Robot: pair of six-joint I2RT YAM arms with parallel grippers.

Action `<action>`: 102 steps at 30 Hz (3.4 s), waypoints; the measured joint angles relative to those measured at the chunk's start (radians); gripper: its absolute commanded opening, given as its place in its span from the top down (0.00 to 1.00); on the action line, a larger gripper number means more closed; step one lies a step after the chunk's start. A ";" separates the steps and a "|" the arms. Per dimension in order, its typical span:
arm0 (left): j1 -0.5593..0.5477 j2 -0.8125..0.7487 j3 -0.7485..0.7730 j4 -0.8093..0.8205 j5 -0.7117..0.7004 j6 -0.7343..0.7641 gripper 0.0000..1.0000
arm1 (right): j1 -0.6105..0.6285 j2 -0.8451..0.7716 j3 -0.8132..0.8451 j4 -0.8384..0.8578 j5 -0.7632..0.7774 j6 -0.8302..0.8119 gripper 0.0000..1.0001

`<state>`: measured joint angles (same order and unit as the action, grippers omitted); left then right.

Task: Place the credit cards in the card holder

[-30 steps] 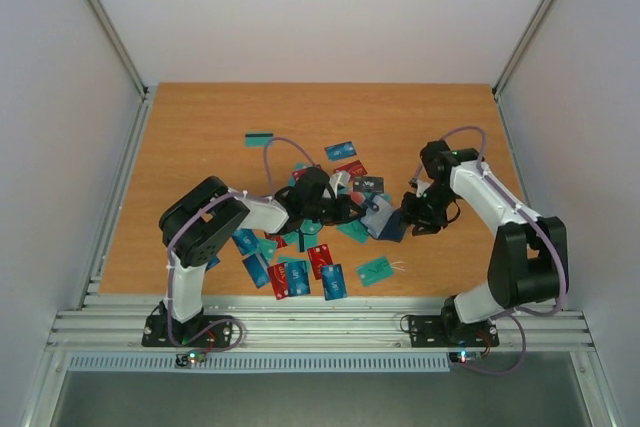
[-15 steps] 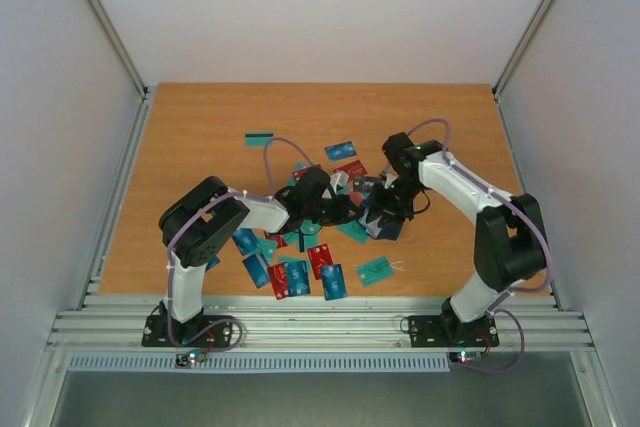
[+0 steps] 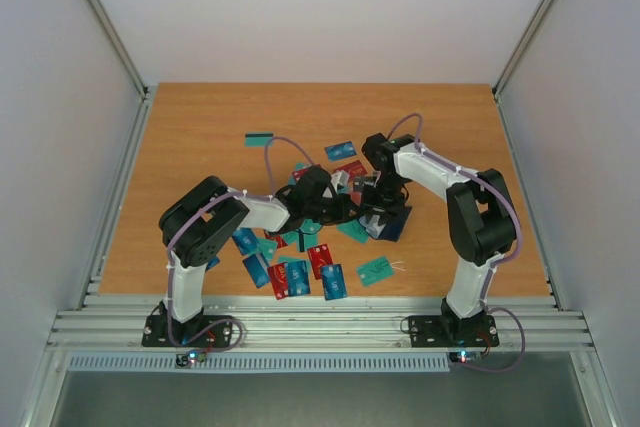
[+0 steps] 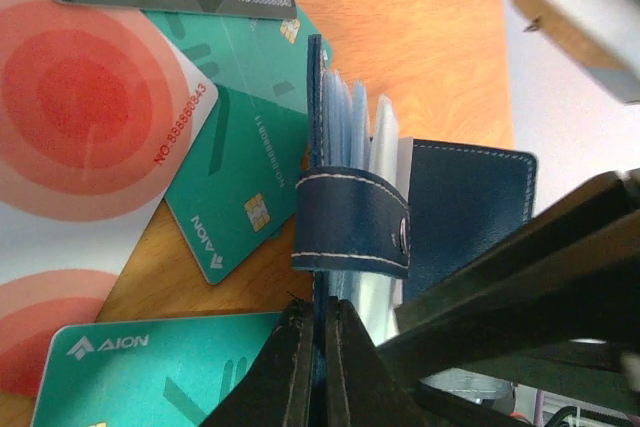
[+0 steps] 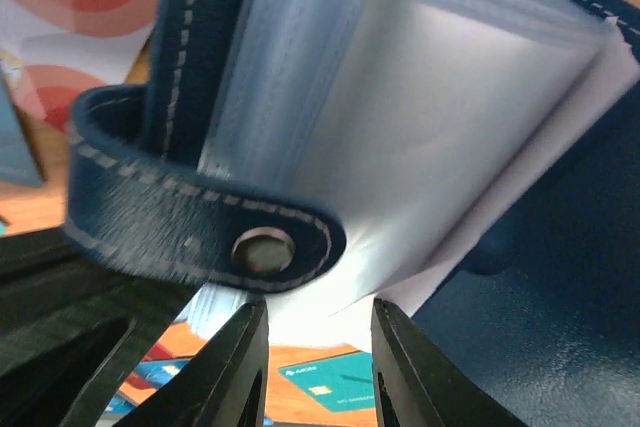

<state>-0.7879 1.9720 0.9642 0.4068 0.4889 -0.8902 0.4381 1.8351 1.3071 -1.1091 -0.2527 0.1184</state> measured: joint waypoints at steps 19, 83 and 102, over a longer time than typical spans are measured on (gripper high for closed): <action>0.000 0.000 0.008 -0.018 -0.001 0.001 1.00 | 0.001 0.030 -0.001 0.022 0.014 -0.002 0.63; 0.000 0.000 0.038 -0.109 0.019 0.023 1.00 | -0.126 -0.039 -0.048 0.245 -0.145 0.193 0.88; 0.000 0.000 0.038 -0.111 0.019 0.007 1.00 | -0.134 -0.063 -0.109 0.083 0.014 0.104 0.89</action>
<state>-0.7879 1.9717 1.0023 0.2955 0.5083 -0.8829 0.3038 1.7721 1.1984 -1.0260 -0.2386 0.2222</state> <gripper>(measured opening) 0.026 0.113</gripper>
